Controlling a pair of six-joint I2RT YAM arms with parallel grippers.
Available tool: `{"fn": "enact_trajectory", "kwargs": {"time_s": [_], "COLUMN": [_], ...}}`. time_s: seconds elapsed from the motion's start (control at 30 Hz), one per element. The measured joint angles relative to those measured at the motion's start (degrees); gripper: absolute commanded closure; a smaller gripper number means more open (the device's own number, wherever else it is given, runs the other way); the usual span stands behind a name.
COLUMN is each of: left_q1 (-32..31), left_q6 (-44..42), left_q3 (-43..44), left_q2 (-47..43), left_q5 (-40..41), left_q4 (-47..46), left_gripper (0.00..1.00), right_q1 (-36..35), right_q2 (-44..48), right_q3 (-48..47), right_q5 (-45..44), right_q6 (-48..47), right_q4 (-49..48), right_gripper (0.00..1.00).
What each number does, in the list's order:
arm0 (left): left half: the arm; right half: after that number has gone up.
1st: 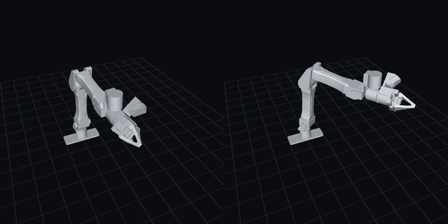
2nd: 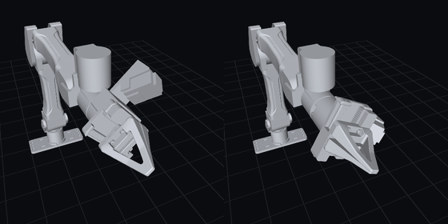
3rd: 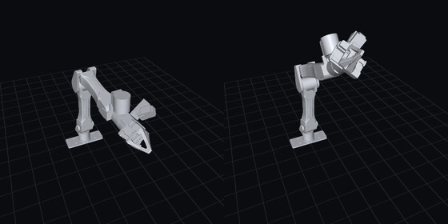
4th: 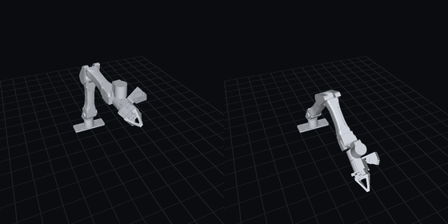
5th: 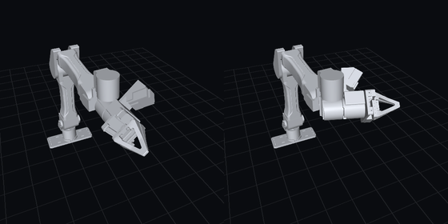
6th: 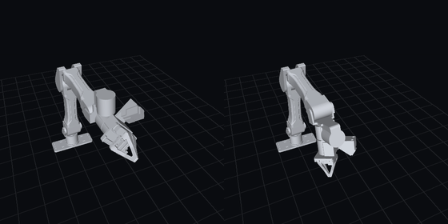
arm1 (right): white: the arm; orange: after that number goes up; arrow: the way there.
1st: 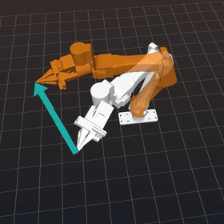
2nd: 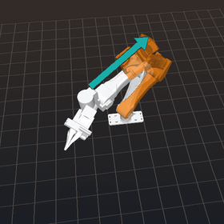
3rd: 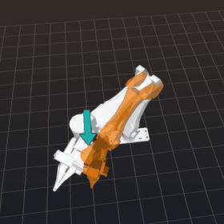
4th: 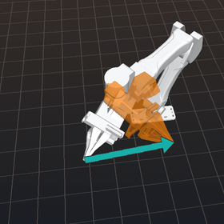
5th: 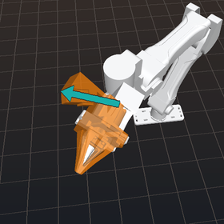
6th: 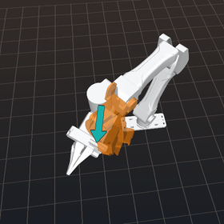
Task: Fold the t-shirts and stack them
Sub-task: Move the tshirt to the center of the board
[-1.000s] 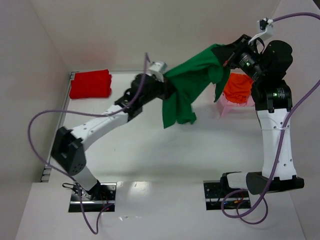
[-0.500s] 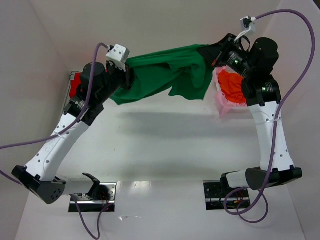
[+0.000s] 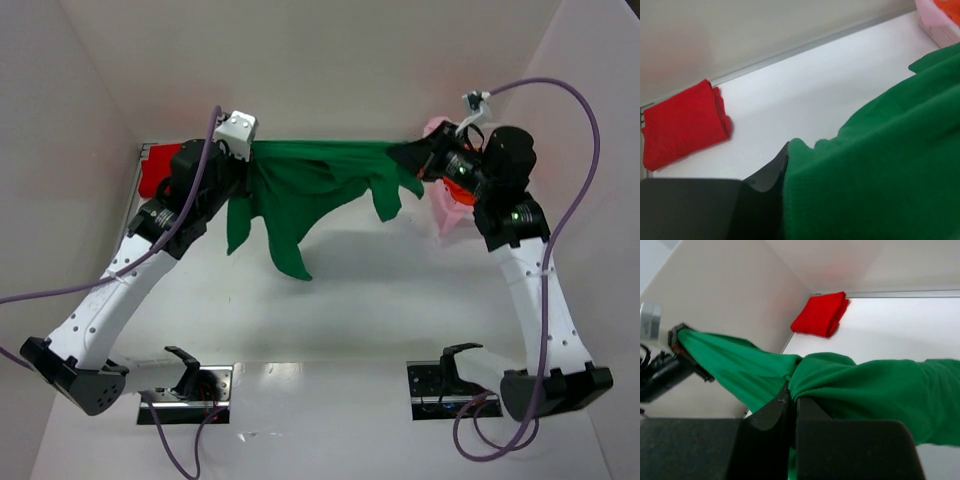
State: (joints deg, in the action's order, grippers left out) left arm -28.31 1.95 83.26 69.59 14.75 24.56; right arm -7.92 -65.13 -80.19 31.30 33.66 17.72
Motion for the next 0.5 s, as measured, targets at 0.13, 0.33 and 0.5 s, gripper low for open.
{"fn": "enact_trajectory", "kwargs": {"time_s": [0.13,0.33,0.5], "left_q1": [-0.4,0.9,3.0], "left_q6": [-0.2,1.1,2.8], "left_q3": [0.0,6.1,9.2], "left_q2": [-5.3,-12.7,-17.4], "left_q5": [-2.4,-3.4,1.1], "left_q4": [5.3,11.1,8.0], "left_gripper": [1.00,1.00,1.00], "right_q1": [-0.1,1.2,2.3], "right_q2": [11.5,22.0,28.7], "right_q3": [7.9,7.9,15.3], "right_q5": [4.9,6.6,5.3], "right_q6": [1.0,2.6,4.5], "right_q4": [0.9,3.3,4.1], "right_gripper": [1.00,1.00,0.99]}}
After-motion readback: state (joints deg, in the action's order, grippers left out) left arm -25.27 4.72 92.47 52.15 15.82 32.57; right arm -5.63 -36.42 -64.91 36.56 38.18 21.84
